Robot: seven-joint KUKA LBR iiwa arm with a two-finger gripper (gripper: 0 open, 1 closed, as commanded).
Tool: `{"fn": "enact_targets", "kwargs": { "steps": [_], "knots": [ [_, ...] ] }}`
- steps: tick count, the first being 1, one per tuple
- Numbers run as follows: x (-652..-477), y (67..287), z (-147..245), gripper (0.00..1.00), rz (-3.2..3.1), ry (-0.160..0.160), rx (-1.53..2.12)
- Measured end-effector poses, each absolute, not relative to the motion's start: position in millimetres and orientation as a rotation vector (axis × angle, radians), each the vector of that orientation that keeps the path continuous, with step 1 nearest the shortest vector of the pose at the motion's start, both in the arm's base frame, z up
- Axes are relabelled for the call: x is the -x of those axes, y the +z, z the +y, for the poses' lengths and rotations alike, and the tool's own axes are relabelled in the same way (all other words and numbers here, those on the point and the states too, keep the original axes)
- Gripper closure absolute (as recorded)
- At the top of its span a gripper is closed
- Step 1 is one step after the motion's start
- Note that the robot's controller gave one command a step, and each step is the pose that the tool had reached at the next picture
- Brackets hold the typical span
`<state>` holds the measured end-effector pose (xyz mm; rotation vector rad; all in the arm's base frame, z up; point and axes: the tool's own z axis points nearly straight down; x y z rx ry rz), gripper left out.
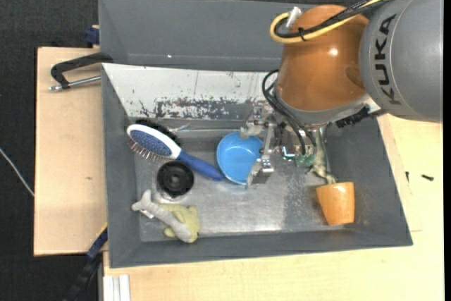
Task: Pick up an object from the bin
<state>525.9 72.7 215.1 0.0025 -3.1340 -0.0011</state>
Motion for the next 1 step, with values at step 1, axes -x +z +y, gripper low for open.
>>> {"fn": "enact_targets", "kwargs": {
  "steps": [1],
  "knots": [
    [-561.7,83.9,75.8,0.00,-3.142,-0.003,-0.209]
  ]
}}
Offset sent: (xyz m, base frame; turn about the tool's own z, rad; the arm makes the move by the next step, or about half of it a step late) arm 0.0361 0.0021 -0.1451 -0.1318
